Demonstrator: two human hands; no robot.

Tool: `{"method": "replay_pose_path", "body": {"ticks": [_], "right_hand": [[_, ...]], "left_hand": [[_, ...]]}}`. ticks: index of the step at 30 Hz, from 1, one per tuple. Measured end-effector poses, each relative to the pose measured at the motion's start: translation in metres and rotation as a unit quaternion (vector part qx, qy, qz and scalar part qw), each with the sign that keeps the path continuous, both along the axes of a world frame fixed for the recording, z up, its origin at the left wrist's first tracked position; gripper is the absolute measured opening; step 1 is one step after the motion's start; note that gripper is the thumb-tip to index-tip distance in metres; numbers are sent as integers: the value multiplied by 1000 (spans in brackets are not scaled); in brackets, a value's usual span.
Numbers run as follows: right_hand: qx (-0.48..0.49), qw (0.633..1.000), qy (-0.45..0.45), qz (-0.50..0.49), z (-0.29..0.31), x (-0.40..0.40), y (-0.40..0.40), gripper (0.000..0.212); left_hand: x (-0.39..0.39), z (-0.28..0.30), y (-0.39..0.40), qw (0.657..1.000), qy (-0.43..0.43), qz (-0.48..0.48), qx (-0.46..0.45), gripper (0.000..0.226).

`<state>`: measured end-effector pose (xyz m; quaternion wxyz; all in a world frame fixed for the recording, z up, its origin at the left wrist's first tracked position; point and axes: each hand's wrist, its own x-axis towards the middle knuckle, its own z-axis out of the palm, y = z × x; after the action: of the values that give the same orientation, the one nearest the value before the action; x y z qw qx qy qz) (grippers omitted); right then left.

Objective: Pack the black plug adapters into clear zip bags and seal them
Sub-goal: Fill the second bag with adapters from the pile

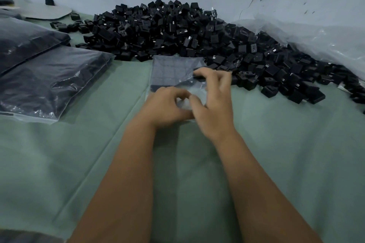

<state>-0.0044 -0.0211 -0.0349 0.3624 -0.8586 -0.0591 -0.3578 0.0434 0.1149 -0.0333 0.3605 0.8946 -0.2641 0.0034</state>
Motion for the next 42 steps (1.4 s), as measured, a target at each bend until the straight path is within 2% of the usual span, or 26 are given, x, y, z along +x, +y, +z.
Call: {"method": "replay_pose_path", "body": {"ticks": [2,5,8,13,18,20,22,26,31,35,36,38,40,42], "right_hand": [[-39,999,-13,29,1,-4,14,39],[-54,996,12,66,2,-9,23,33],[-93,993,33,66,5,-11,19,30],[-133,990,42,35,11,-13,15,22],[-208,973,98,-13,9,-12,18,13],[-248,958,141,-42,4,-9,19,21],[-294,938,172,-69,-1,-7,19,38],[-341,911,219,-82,-6,-8,22,48],[-320,916,223,-97,-4,-8,28,37],[-301,920,229,-101,-7,-3,33,35],[-299,921,230,-100,-6,-2,33,33],[-302,921,226,-98,-6,-2,33,31],[-297,926,211,-100,-6,-5,32,30],[-280,934,197,-101,-6,-8,31,29]], "left_hand": [[1,0,0,1000,-11,-4,19,16],[2,-1,2,997,7,62,-47,7],[1,0,3,985,8,106,-134,8],[0,1,3,974,-8,150,-171,24],[2,-3,0,962,-37,191,-191,9],[3,-3,-1,960,-62,207,-178,10],[3,-2,-3,959,-85,217,-162,9],[1,-1,-6,958,-108,226,-138,11],[-4,1,-5,969,-101,190,-119,5],[-6,0,-4,980,-122,109,-113,14],[-6,0,-2,981,-114,90,-129,23],[-6,1,1,970,-66,70,-225,42],[-4,4,5,932,-26,105,-345,51],[1,7,10,883,8,197,-426,51]]}}
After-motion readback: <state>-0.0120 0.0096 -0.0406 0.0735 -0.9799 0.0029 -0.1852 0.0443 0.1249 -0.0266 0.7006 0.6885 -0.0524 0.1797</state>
